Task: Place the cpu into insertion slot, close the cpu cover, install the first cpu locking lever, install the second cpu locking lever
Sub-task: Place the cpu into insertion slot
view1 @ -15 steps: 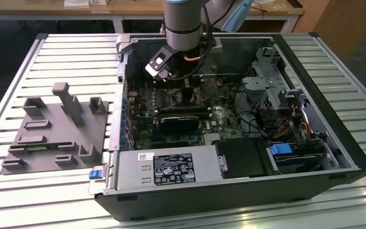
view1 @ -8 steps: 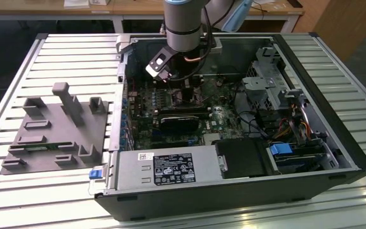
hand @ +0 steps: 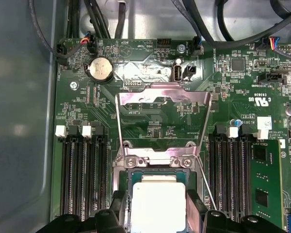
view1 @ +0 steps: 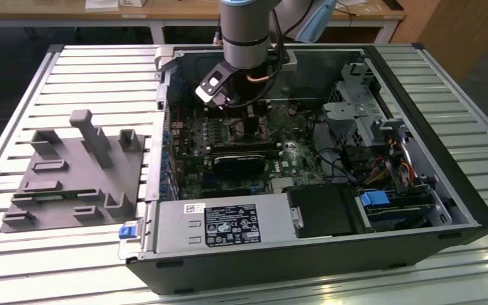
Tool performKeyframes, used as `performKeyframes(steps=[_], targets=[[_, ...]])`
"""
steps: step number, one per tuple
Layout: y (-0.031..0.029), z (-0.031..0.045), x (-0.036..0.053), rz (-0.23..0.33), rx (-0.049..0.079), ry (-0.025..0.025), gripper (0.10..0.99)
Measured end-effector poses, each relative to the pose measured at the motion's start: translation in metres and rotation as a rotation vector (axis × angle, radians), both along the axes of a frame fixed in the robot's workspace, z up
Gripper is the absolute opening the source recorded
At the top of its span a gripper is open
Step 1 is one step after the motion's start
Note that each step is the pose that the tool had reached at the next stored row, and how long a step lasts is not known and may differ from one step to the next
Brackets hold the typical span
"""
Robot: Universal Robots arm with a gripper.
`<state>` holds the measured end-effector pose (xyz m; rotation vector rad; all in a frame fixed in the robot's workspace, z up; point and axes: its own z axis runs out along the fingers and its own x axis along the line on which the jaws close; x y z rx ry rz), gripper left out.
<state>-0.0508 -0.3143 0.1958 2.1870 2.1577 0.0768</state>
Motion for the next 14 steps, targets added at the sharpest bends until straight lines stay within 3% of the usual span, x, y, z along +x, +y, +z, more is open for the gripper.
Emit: performKeyframes(steps=[14], targets=[[0.0000, 0.0071, 0.0000, 0.000, -0.019, -0.0012, 0.612]])
